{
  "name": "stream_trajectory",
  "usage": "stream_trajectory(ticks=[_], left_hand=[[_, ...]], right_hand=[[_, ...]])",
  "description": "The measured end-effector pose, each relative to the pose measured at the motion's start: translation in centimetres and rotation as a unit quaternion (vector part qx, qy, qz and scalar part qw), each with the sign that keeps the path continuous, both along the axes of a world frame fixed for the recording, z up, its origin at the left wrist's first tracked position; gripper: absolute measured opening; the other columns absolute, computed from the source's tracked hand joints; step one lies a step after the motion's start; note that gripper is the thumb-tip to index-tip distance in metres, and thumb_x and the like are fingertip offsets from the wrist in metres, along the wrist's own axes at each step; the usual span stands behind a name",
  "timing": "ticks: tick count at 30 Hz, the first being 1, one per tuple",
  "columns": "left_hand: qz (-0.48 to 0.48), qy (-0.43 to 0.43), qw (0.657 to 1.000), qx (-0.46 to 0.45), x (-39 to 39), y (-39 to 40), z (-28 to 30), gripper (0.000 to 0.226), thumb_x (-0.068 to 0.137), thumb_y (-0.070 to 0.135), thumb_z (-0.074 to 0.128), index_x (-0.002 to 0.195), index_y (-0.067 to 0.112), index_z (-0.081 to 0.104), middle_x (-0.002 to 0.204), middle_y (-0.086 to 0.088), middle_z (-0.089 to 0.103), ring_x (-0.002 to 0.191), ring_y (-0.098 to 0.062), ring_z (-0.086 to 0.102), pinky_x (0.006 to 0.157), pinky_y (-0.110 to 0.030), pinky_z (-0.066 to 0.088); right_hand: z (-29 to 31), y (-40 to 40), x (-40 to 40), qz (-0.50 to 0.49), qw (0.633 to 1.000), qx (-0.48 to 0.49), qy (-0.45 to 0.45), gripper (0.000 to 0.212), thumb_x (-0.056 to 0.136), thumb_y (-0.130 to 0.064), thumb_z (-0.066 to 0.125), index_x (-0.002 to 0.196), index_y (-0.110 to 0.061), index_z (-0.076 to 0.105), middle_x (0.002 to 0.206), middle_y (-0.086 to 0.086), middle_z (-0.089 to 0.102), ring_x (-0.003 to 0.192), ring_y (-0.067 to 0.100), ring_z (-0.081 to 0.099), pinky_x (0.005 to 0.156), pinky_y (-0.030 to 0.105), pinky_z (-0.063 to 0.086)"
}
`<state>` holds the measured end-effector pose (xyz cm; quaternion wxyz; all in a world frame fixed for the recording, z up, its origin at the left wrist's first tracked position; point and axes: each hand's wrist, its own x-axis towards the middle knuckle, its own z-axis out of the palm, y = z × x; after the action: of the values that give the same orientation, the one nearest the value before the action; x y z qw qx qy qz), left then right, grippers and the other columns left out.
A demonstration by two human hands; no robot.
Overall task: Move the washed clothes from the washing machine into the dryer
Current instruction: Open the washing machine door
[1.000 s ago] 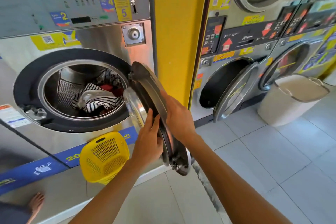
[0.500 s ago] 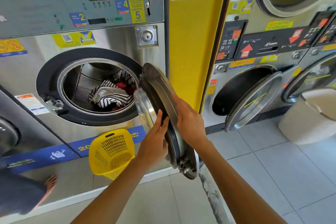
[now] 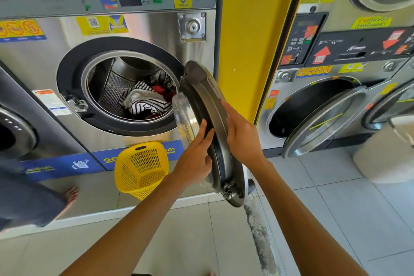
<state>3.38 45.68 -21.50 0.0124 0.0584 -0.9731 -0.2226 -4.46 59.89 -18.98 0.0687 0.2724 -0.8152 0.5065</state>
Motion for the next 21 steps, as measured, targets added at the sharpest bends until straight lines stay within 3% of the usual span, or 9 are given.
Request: stream_trajectory(ticks=[2,4,7,8,11,13,15,18,21], left_hand=[[0.008,0.001,0.999,0.039,0.1,-0.2,0.7,0.074,0.090,0.004,0.054,0.155,0.022,0.022,0.164,0.013,-0.006,0.123,-0.023,0.055,0.086,-0.033,0.055],[0.023,0.007,0.998,0.057,0.2,-0.7,1.5,0.067,0.092,0.006,0.052,0.153,0.021,0.029,0.165,0.007,0.009,0.139,-0.025,0.040,0.108,-0.033,0.041],[0.068,0.023,0.993,0.090,0.5,-2.1,3.0,0.061,0.093,0.006,0.052,0.150,0.022,0.037,0.160,-0.001,0.029,0.148,-0.017,0.027,0.120,-0.030,0.023],[0.078,0.031,0.992,0.096,0.7,-2.5,3.8,0.059,0.092,0.006,0.052,0.148,0.021,0.039,0.158,-0.001,0.033,0.147,-0.017,0.029,0.119,-0.029,0.023],[0.109,0.054,0.989,0.088,1.8,-4.4,5.8,0.055,0.092,0.006,0.053,0.144,0.022,0.045,0.150,0.001,0.046,0.129,-0.024,0.051,0.105,-0.026,0.038],[0.149,0.048,0.984,0.088,2.7,-6.4,6.5,0.058,0.091,0.006,0.052,0.146,0.022,0.043,0.143,-0.001,0.054,0.094,-0.007,0.068,0.081,-0.015,0.048],[0.196,0.037,0.977,0.078,3.4,-9.0,6.5,0.062,0.091,0.008,0.051,0.148,0.027,0.040,0.131,-0.006,0.063,0.056,0.001,0.060,0.055,-0.006,0.043],[0.246,0.029,0.966,0.072,3.9,-12.6,6.2,0.063,0.090,0.010,0.051,0.148,0.031,0.038,0.128,-0.007,0.063,0.063,-0.012,0.053,0.061,-0.014,0.045],[0.274,0.029,0.957,0.088,3.6,-15.4,5.9,0.062,0.090,0.011,0.051,0.147,0.031,0.039,0.118,-0.009,0.066,0.070,-0.024,0.063,0.076,-0.040,0.057]], right_hand=[[0.1,0.2,-0.3,0.004,1.000,0.010,-0.020,0.048,0.103,-0.022,0.041,0.150,-0.029,0.038,0.102,0.002,0.068,0.065,0.000,0.052,0.060,0.004,0.040],[0.6,0.1,-0.2,-0.001,0.999,0.015,-0.047,0.048,0.104,-0.018,0.042,0.150,-0.033,0.037,0.103,-0.001,0.068,0.069,0.007,0.061,0.064,0.014,0.049],[1.6,-0.2,0.0,-0.015,0.998,-0.008,-0.069,0.051,0.100,-0.010,0.048,0.147,-0.029,0.041,0.113,-0.004,0.066,0.083,0.018,0.061,0.068,0.007,0.044],[2.1,-0.5,0.1,-0.024,0.998,-0.016,-0.057,0.051,0.098,-0.009,0.049,0.145,-0.028,0.044,0.118,-0.002,0.066,0.093,0.019,0.061,0.075,0.008,0.044],[3.4,-2.0,0.3,-0.072,0.997,-0.017,0.008,0.047,0.094,-0.009,0.052,0.138,-0.024,0.053,0.134,0.001,0.060,0.134,0.024,0.043,0.100,0.033,0.043],[4.1,-3.7,0.6,-0.065,0.996,-0.045,0.036,0.043,0.093,-0.009,0.055,0.133,-0.023,0.057,0.135,0.003,0.058,0.136,0.022,0.040,0.102,0.032,0.042],[4.7,-5.7,1.0,-0.057,0.994,-0.070,0.070,0.036,0.092,-0.008,0.057,0.126,-0.019,0.063,0.133,0.006,0.059,0.133,0.021,0.044,0.100,0.029,0.042],[4.7,-9.3,1.7,-0.021,0.990,-0.070,0.118,0.031,0.091,-0.008,0.059,0.121,-0.014,0.067,0.125,0.005,0.064,0.130,0.020,0.047,0.100,0.026,0.042],[3.7,-13.3,1.6,0.038,0.992,-0.039,0.112,0.029,0.092,-0.009,0.058,0.120,-0.015,0.066,0.123,0.003,0.065,0.128,0.019,0.049,0.099,0.023,0.043]])
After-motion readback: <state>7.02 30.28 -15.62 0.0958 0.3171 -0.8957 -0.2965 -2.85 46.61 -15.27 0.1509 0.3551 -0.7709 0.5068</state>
